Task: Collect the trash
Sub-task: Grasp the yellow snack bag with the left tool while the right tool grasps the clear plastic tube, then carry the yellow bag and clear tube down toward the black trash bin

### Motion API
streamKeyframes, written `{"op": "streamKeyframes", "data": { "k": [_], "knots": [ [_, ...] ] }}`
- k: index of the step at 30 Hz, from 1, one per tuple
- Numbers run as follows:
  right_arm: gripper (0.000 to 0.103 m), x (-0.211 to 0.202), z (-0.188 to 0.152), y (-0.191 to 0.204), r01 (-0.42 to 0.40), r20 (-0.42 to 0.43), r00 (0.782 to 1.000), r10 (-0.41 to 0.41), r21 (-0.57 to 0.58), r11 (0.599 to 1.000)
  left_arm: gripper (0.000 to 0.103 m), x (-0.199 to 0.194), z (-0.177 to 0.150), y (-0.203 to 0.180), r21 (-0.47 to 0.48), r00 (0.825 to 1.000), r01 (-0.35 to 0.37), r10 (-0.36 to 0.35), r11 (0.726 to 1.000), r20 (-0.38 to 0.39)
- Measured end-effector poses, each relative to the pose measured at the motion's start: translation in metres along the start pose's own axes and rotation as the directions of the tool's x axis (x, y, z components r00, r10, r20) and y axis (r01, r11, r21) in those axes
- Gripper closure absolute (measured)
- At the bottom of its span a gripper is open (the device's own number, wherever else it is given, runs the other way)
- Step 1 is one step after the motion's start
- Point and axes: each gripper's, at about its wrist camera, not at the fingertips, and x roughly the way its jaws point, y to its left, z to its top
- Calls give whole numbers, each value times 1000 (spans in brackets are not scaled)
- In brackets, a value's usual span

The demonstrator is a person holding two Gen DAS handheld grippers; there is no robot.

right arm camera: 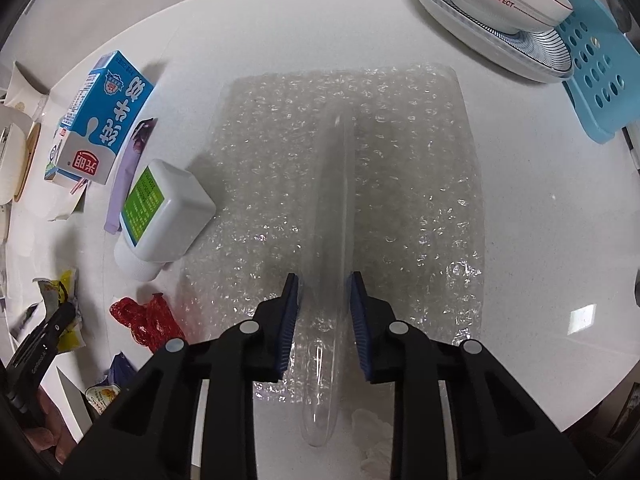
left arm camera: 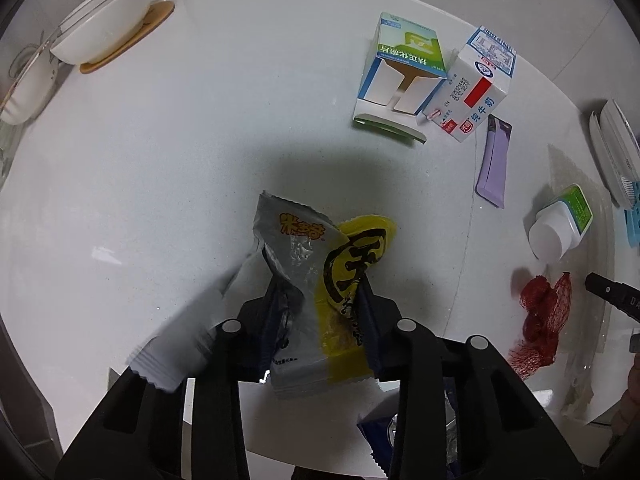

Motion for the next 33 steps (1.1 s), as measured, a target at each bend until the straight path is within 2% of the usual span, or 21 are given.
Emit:
{"op": "streamKeyframes", "data": {
  "k": [15, 33],
  "knots": [
    [78, -53, -25, -10, -32, 100, 994, 33, -5, 999, 78, -51, -11, -6, 34, 995, 33, -36, 999, 93],
    [78, -109, -68, -11, -36, 209, 977, 37, -10, 999, 79, -115, -39, -14, 92, 977, 79, -95, 993, 190]
  ]
}}
